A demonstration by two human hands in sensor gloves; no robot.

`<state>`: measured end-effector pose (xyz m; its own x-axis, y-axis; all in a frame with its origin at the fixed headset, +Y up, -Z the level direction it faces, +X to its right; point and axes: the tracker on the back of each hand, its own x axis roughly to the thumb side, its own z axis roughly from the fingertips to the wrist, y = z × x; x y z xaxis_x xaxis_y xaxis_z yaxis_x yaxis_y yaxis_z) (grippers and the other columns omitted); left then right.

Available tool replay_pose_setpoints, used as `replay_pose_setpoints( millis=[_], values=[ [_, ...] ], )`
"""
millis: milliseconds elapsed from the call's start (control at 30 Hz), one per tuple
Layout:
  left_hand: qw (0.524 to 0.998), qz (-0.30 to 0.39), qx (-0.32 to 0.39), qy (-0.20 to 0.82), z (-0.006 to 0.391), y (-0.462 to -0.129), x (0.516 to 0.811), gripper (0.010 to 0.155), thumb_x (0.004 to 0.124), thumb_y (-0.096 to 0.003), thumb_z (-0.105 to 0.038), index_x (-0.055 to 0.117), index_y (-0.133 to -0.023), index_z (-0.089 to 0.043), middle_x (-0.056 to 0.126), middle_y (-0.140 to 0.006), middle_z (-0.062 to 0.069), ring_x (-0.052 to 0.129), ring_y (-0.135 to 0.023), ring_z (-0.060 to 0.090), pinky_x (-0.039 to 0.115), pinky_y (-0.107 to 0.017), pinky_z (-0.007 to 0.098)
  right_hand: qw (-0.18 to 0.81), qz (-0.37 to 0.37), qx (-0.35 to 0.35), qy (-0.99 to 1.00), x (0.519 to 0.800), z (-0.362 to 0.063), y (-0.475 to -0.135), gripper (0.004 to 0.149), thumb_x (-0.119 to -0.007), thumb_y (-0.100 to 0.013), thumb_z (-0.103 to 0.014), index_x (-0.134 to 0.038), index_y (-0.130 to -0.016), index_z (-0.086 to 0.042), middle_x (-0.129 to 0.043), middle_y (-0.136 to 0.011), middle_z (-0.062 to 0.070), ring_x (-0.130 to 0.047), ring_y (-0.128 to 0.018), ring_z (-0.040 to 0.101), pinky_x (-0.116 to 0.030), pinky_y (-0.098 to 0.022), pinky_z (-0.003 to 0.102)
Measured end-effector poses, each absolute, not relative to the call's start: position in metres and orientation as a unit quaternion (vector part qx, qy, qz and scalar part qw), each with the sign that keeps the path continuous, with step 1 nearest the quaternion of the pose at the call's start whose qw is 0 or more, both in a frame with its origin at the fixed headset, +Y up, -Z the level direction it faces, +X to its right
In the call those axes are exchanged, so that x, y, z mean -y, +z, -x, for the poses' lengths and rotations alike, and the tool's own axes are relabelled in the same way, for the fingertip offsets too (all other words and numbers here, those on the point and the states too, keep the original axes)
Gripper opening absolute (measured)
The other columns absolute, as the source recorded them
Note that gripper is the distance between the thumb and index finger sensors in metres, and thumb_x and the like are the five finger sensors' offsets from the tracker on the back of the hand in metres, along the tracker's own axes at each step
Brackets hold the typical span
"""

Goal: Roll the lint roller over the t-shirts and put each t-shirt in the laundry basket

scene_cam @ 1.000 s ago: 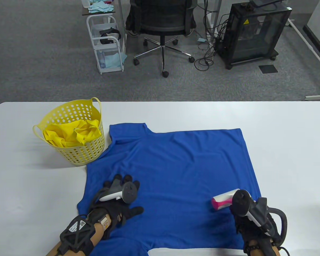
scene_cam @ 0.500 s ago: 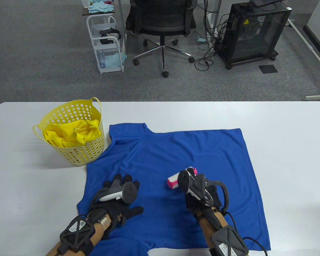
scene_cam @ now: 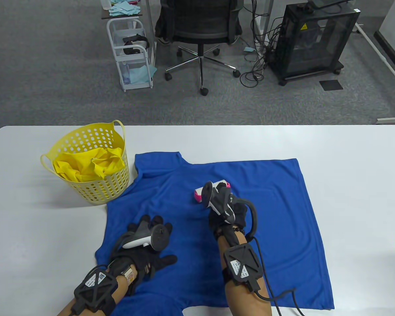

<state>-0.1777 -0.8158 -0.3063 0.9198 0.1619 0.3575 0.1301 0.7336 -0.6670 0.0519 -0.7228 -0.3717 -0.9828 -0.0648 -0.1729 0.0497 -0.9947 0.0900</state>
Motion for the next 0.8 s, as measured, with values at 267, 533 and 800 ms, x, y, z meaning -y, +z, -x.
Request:
replay_pose_setpoints(
  millis=[267, 533, 800],
  values=[
    [0.909, 0.365, 0.201, 0.009, 0.178, -0.306, 0.816, 0.096, 0.035, -0.0362, -0.080, -0.025, -0.091, -0.029, -0.034, -0.096, 0.012, -0.030, -0.085, 0.054, -0.007, -0.055, 0.078, 0.063, -0.026, 0.067, -0.995, 0.717, -0.092, -0.302, 0.064, -0.063, -0.047, -0.051, -0.042, -0.102, -0.023, -0.089, -0.074, 0.004, -0.104, -0.038, 0.018, -0.088, -0.035, 0.040],
    [0.909, 0.365, 0.200, 0.009, 0.178, -0.306, 0.816, 0.096, 0.035, -0.0361, -0.080, -0.025, -0.091, -0.029, -0.034, -0.096, 0.012, -0.030, -0.085, 0.054, -0.007, -0.055, 0.078, 0.058, -0.011, 0.107, -0.993, 0.706, -0.140, -0.209, 0.064, -0.064, -0.048, -0.050, -0.045, -0.102, -0.022, -0.091, -0.073, 0.006, -0.105, -0.036, 0.019, -0.088, -0.033, 0.041],
    [0.909, 0.366, 0.200, 0.009, 0.178, -0.306, 0.816, 0.096, 0.035, -0.0361, -0.080, -0.025, -0.091, -0.029, -0.034, -0.096, 0.012, -0.030, -0.085, 0.054, -0.007, -0.055, 0.078, 0.046, -0.022, 0.108, -0.993, 0.706, -0.148, -0.186, 0.065, -0.065, -0.048, -0.050, -0.045, -0.102, -0.021, -0.092, -0.072, 0.007, -0.105, -0.035, 0.020, -0.089, -0.032, 0.041]
  ],
)
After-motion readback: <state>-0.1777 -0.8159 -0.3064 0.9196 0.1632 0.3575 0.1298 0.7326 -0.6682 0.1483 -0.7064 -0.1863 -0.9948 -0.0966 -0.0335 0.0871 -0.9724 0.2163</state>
